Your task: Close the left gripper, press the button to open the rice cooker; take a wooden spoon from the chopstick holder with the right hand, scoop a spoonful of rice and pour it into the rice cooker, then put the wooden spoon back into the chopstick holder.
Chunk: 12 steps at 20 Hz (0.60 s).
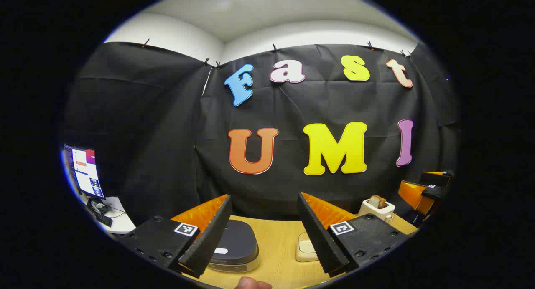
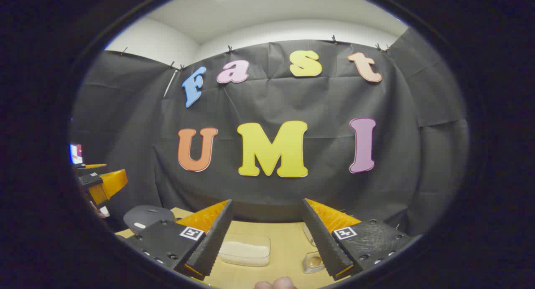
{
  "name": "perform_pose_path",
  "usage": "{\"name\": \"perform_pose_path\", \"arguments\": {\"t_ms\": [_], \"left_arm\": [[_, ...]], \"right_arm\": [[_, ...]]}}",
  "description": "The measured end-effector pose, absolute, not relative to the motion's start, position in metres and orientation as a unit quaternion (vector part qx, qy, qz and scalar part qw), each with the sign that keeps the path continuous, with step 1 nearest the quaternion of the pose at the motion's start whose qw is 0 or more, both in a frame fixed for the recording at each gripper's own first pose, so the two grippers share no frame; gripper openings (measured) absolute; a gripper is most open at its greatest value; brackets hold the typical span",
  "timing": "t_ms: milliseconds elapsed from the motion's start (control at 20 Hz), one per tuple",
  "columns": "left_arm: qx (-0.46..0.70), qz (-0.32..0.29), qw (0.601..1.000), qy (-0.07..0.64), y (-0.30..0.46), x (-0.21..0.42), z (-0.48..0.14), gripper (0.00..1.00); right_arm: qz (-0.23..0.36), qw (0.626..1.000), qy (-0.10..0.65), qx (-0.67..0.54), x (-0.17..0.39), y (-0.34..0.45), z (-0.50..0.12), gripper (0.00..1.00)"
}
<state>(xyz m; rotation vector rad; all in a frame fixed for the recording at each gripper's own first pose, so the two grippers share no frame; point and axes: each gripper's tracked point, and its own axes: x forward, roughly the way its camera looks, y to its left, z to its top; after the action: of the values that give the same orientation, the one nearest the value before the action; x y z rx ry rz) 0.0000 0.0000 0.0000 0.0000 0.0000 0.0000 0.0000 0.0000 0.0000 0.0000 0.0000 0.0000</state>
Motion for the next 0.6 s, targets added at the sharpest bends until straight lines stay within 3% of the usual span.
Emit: {"name": "perform_pose_path", "arguments": {"t_ms": [600], "left_arm": [[-0.015,0.003,1.000,0.010,0.012,0.019,-0.007,0.99]], "right_arm": [[-0.008,1.000,-0.009,-0.002,0.011,0.000,0.007,0.96]]}}
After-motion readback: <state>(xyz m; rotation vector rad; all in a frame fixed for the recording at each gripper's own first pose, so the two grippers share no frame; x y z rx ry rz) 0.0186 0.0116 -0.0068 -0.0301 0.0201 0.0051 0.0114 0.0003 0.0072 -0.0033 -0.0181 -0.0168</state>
